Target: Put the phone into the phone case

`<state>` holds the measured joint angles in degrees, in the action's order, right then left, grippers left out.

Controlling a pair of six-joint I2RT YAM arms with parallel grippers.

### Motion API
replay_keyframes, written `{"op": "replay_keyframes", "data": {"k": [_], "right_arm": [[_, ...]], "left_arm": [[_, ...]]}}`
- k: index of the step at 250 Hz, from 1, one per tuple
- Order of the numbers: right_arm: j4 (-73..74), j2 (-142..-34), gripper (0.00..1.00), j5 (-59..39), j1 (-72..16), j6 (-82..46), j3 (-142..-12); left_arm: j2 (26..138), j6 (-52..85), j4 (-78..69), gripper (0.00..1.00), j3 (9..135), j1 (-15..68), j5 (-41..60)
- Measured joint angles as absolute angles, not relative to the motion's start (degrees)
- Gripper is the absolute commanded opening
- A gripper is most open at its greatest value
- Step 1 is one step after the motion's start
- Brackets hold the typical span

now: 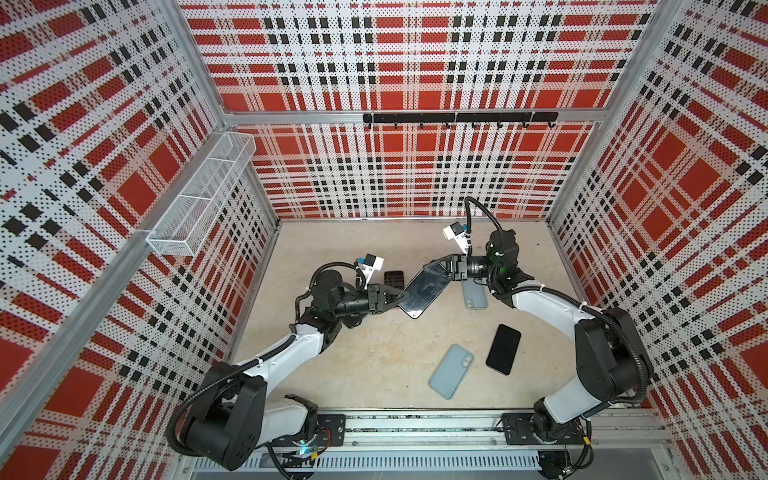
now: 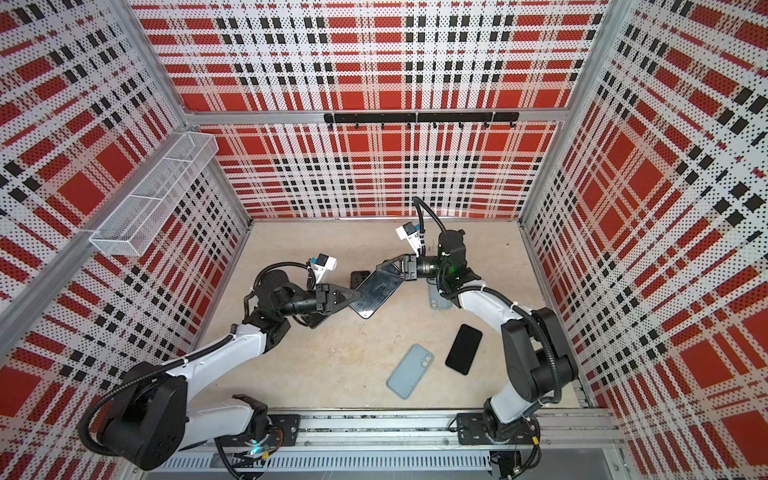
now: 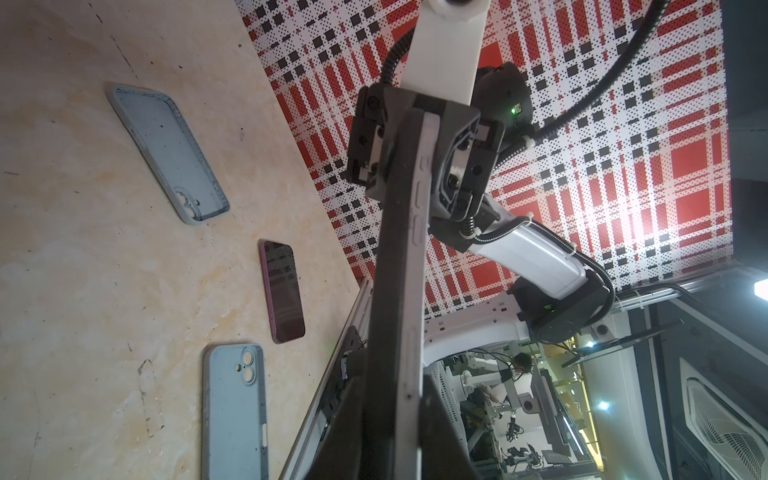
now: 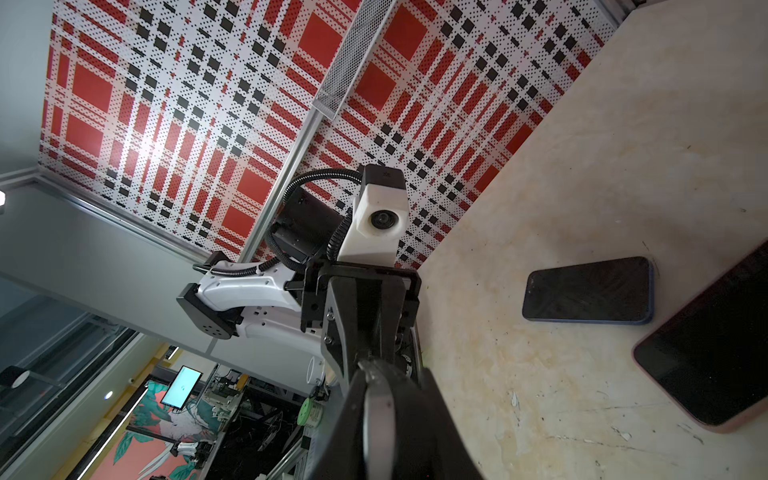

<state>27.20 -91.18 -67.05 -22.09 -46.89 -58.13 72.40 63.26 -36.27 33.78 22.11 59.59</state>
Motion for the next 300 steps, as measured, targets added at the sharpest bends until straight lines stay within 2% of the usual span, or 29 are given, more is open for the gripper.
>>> {"op": "replay_keyframes", "data": {"k": [38, 74, 144, 167, 203, 222, 234, 269, 300], "right_arm": [[23.62, -90.30, 0.00, -66.81, -21.89, -44.12, -58.52], [17.63, -90.02, 0.00, -66.15, -23.31, -37.85, -60.86], [9.26, -90.04, 0.00, -65.34, -23.24, -34.74, -63.59], [8.58, -90.06, 0.00, -65.30, -23.00, -34.72, -63.75], [7.81, -90.06, 0.15, -65.06, -22.72, -34.63, -63.75], [7.64, -90.04, 0.28, -64.40, -22.57, -34.65, -63.75], [7.79, -90.04, 0.36, -62.17, -22.55, -34.37, -63.75], [9.69, -89.69, 0.51, -54.54, -22.90, -33.19, -63.66], [10.61, -86.70, 0.60, -48.29, -23.94, -32.91, -61.12]], "left_arm": [[73.28, 64.58, -37.15, 0.30, 33.78, 22.79, 59.29], [75.11, 65.69, -36.99, 0.32, 33.98, 24.49, 59.09], [78.48, 64.03, -40.14, 0.02, 36.91, 27.05, 61.49], [79.31, 64.03, -41.10, 0.00, 36.99, 27.24, 61.52], [80.07, 64.10, -41.82, 0.00, 37.01, 27.73, 60.97], [80.27, 64.42, -42.19, 0.00, 37.01, 27.88, 60.20], [80.31, 65.43, -42.72, 0.00, 37.01, 28.32, 58.83], [81.38, 69.82, -45.84, 0.00, 37.01, 29.82, 52.64], [82.65, 72.27, -50.61, 0.00, 37.01, 30.94, 48.49]]}}
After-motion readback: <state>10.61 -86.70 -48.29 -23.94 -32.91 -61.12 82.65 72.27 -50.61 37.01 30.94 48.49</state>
